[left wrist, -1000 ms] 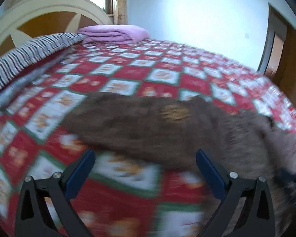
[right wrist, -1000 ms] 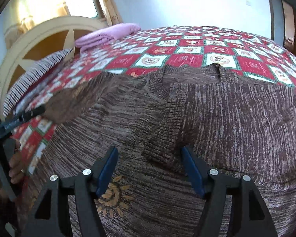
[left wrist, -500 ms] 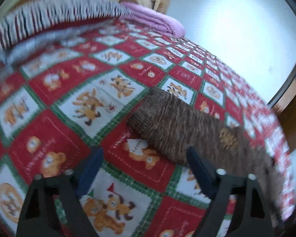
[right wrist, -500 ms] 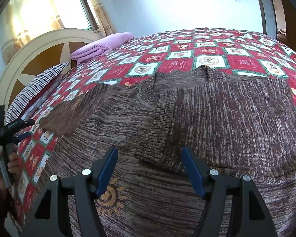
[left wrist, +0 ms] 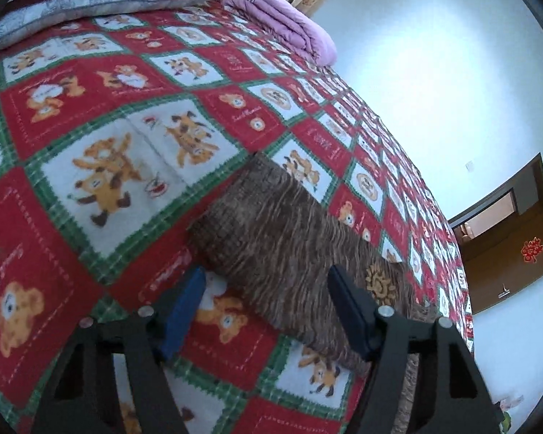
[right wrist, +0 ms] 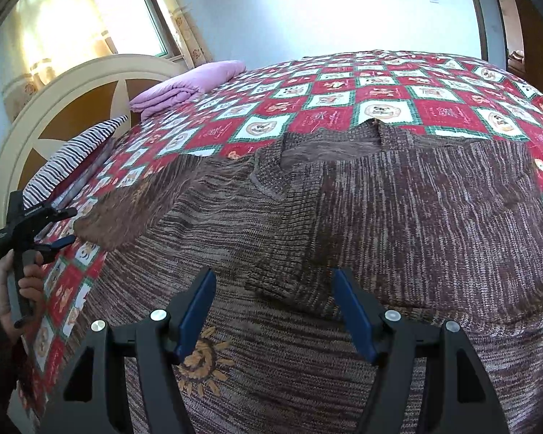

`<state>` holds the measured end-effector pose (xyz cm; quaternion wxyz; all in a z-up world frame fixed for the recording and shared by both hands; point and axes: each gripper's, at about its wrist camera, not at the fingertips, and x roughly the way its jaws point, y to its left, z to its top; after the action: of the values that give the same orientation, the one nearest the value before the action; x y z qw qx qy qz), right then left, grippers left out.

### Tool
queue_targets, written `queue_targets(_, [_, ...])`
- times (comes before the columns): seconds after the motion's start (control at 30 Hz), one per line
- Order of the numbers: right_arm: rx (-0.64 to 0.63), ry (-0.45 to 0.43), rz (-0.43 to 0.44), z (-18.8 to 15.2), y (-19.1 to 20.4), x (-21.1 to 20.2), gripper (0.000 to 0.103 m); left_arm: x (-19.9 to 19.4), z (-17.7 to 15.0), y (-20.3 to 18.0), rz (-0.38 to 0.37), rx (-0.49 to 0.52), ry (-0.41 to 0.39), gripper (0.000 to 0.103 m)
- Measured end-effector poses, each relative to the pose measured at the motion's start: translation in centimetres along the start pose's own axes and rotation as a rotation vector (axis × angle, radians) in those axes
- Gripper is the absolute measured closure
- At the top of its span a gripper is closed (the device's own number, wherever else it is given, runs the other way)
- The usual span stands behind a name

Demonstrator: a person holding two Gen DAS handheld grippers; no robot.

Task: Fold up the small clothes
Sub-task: 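Grasp the other sweater sleeve cuff with the left tool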

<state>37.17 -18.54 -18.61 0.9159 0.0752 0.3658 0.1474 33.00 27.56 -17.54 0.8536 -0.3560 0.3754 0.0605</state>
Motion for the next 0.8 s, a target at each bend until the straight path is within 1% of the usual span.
queue_targets(0.07, [0.000, 0.000, 0.000, 0.0, 0.0, 0.0, 0.034, 0.6, 0.5, 0.0, 0.016, 0.006, -0.008, 0.031])
queue_targets(0.2, [0.003, -0.001, 0.003, 0.0, 0.0, 0.0, 0.034, 1.2, 1.2, 0.3, 0.022, -0.008, -0.044, 0.031])
queue_targets(0.3, [0.009, -0.003, 0.009, 0.0, -0.1, 0.0, 0.034, 1.4, 1.3, -0.1, 0.043, 0.022, -0.058, 0.032])
queue_targets(0.4, [0.016, -0.007, 0.017, 0.1, -0.2, -0.1, 0.034, 1.5, 1.4, -0.1, 0.072, 0.035, -0.064, 0.053])
queue_targets(0.43, [0.018, -0.008, 0.019, 0.1, -0.2, -0.1, 0.034, 1.5, 1.5, 0.1, 0.075, 0.032, -0.059, 0.070])
queue_targets(0.47, [0.020, -0.009, 0.020, 0.0, -0.2, -0.1, 0.034, 1.6, 1.7, 0.4, 0.074, 0.025, -0.048, 0.090])
queue_targets(0.53, [0.023, -0.011, 0.022, 0.0, -0.3, -0.1, 0.034, 1.7, 1.8, 0.9, 0.068, 0.011, -0.033, 0.092])
queue_targets(0.57, [0.024, -0.012, 0.023, 0.0, -0.3, -0.1, 0.034, 1.5, 1.9, 1.0, 0.069, 0.012, -0.038, 0.092])
queue_targets(0.7, [0.032, -0.016, 0.029, 0.0, -0.5, -0.2, 0.034, 0.1, 2.1, 0.3, 0.060, 0.025, -0.078, 0.092])
queue_targets(0.8, [0.046, -0.037, 0.031, 0.0, -0.8, -0.6, 0.034, -1.2, 2.4, -1.1, 0.041, 0.043, -0.108, 0.092])
